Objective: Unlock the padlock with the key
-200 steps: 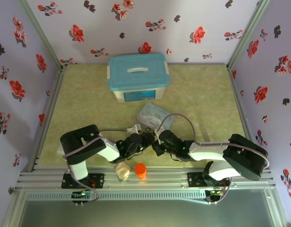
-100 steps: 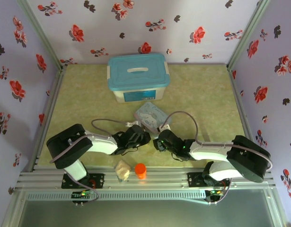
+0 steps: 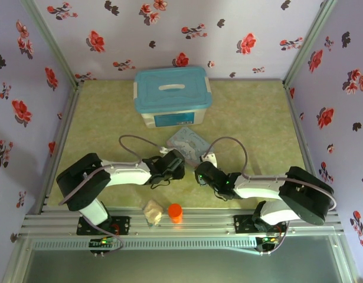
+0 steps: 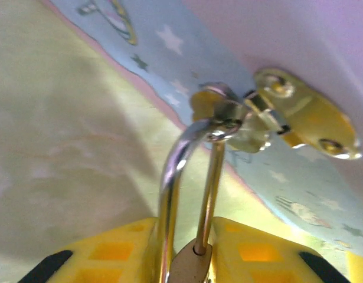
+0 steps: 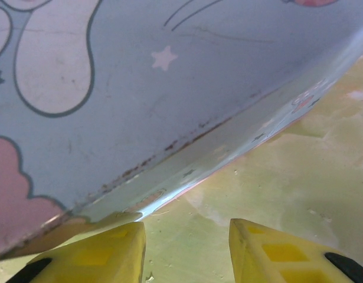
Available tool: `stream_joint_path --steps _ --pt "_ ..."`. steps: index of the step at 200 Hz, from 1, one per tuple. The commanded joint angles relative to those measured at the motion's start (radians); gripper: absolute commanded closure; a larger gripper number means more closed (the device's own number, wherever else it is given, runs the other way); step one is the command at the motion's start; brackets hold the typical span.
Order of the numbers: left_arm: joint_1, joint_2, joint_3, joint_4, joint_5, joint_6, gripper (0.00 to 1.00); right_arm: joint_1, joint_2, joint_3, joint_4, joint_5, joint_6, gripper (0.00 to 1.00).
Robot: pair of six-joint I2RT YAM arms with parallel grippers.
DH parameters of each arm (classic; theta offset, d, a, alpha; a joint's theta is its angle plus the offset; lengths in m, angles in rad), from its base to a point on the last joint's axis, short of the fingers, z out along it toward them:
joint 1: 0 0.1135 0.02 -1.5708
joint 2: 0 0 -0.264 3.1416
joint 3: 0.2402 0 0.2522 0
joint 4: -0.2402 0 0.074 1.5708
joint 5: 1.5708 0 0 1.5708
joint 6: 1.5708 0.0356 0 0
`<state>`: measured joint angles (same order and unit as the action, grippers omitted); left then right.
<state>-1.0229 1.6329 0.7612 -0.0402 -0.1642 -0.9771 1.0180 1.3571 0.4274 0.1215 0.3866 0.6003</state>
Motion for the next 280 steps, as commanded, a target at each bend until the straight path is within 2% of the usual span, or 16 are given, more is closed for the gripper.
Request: stream_joint_path --steps 1,22,60,134,157,192,219,280 --pt "-0.013 -0.002 0.027 -0.215 -0.11 0.056 0.73 -0.004 0.02 0.022 -0.001 0.046 0.029 0.6" --pt "-0.02 -0.003 0.024 -0.217 -0.113 0.052 0.82 -0.006 0.025 0.017 0.004 0.05 0.035 0.6" --pt "-0.046 0.025 0.089 -0.32 -0.187 0.07 0.82 -0.005 0.04 0.02 0.017 0.052 0.036 0.6" --pt "-0.13 0.097 0.204 -0.46 -0.324 0.056 0.75 -0.004 0.069 0.034 0.025 0.046 0.039 0.6" --pt "-0.152 0.101 0.21 -0.451 -0.33 0.044 0.77 -0.005 0.078 0.03 0.027 0.046 0.046 0.6" --pt "-0.191 0.132 0.282 -0.546 -0.389 0.038 0.79 -0.005 0.087 0.028 0.03 0.044 0.056 0.6" --pt "-0.208 0.127 0.288 -0.537 -0.38 0.029 0.74 -0.005 0.092 0.03 0.031 0.05 0.066 0.61" --pt "-0.228 0.036 0.247 -0.467 -0.298 0.011 0.73 -0.005 0.076 0.013 0.05 0.043 0.076 0.6"
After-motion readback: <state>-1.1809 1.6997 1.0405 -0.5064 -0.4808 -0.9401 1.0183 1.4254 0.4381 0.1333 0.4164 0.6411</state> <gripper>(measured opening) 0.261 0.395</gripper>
